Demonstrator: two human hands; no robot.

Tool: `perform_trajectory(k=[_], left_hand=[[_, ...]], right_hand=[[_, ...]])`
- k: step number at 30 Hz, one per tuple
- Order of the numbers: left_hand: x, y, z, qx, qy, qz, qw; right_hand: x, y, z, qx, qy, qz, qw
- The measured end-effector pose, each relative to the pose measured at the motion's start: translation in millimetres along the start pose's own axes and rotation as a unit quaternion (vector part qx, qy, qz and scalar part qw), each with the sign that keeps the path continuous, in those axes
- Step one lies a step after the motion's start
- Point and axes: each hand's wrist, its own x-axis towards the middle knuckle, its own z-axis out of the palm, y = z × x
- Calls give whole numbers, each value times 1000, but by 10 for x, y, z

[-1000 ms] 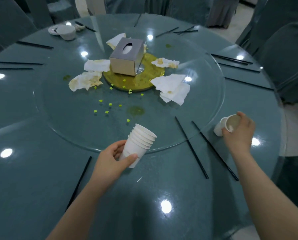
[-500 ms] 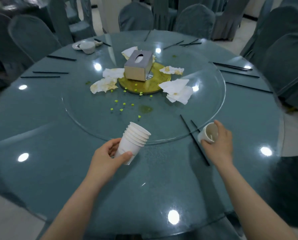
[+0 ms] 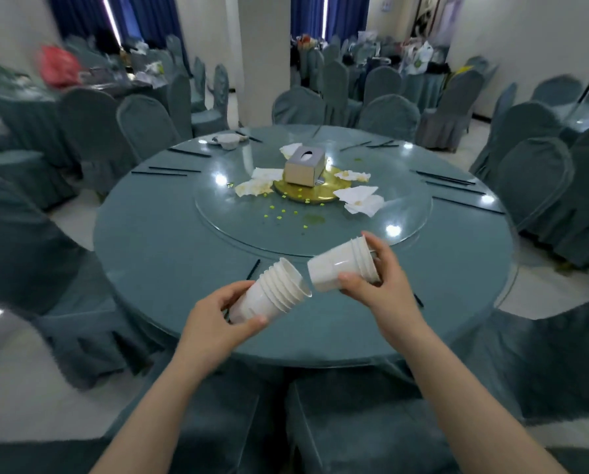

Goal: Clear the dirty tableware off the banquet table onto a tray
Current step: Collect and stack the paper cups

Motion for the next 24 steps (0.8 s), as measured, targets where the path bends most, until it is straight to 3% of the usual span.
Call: perform_trajectory(k=[6, 11, 15, 24], left_hand=[[-722, 77, -214, 36, -2, -4, 999], [-981, 45, -249, 53, 51, -40, 997], [-1251, -71, -321, 26, 47, -87, 995], [-1900, -597, -1304, 22, 140, -174, 974]], right_hand=[[-583, -77, 448, -33, -163, 18, 986], [-692, 74, 645, 10, -205, 58, 977], [-821, 201, 822, -8, -258, 61, 964], [-1136, 291, 2055, -31, -431, 73, 899]])
